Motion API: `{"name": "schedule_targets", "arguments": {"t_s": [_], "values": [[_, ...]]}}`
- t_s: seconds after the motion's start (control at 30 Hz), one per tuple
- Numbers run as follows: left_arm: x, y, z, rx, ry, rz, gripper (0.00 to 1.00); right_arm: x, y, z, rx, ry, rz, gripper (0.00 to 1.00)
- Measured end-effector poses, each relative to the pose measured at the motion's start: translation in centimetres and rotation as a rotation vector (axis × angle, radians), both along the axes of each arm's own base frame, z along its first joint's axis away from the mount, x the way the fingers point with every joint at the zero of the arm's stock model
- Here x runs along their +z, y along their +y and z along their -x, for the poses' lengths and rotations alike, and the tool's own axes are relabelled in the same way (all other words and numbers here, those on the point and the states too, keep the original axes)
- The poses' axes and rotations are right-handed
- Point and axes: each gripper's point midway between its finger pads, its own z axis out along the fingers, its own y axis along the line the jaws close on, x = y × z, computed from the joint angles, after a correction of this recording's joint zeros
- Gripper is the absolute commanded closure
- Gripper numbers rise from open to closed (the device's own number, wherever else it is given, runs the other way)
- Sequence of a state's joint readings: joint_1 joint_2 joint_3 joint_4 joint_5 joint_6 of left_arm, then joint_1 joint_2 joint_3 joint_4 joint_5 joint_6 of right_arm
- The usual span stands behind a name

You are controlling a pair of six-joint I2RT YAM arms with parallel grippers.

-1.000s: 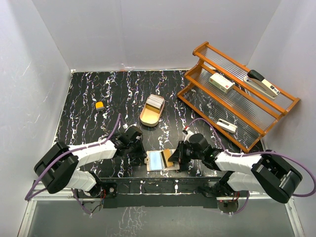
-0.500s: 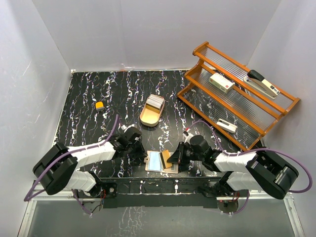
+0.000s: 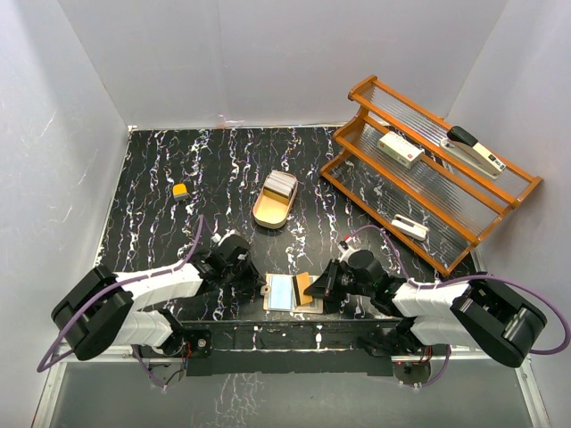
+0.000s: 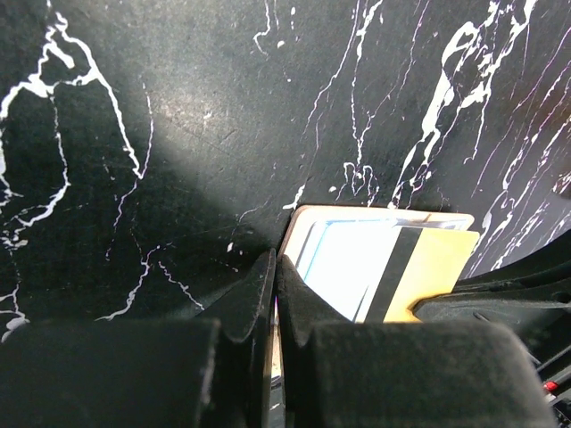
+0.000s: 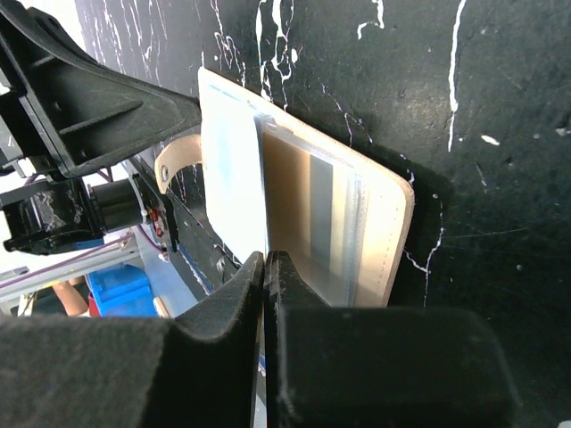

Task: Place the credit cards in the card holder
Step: Insert the credit card into the card holder.

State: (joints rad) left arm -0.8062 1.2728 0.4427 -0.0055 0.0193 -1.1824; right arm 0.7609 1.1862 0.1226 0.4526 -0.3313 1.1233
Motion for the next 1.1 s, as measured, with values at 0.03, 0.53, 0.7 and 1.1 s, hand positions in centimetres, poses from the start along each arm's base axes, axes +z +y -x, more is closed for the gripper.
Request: {"name": "schedule_targets", "arguments": {"t_s": [0.03, 0.53, 0.7, 1.1], "values": [[0.0, 0.0, 0.1, 0.006, 0.001, 0.006, 1.0, 0.0, 0.1, 0.1, 0.0, 0.002, -0.002, 1.0], [0.0, -0.1, 0.6, 0.05, 0.021, 0.072, 1.0, 0.0, 0.9, 0.4, -0.021, 0.034, -0.028, 1.0], [-0.1, 0.0, 0.8, 0.064, 0.02, 0.095, 1.0, -0.2, 1.0, 0.6, -0.035, 0.034, -0.033, 0.96], [-0.1, 0.0, 1.4, 0.086, 0.024, 0.142, 1.0, -0.5, 1.3, 0.9, -0.06, 0.012, -0.019, 0.93]]}}
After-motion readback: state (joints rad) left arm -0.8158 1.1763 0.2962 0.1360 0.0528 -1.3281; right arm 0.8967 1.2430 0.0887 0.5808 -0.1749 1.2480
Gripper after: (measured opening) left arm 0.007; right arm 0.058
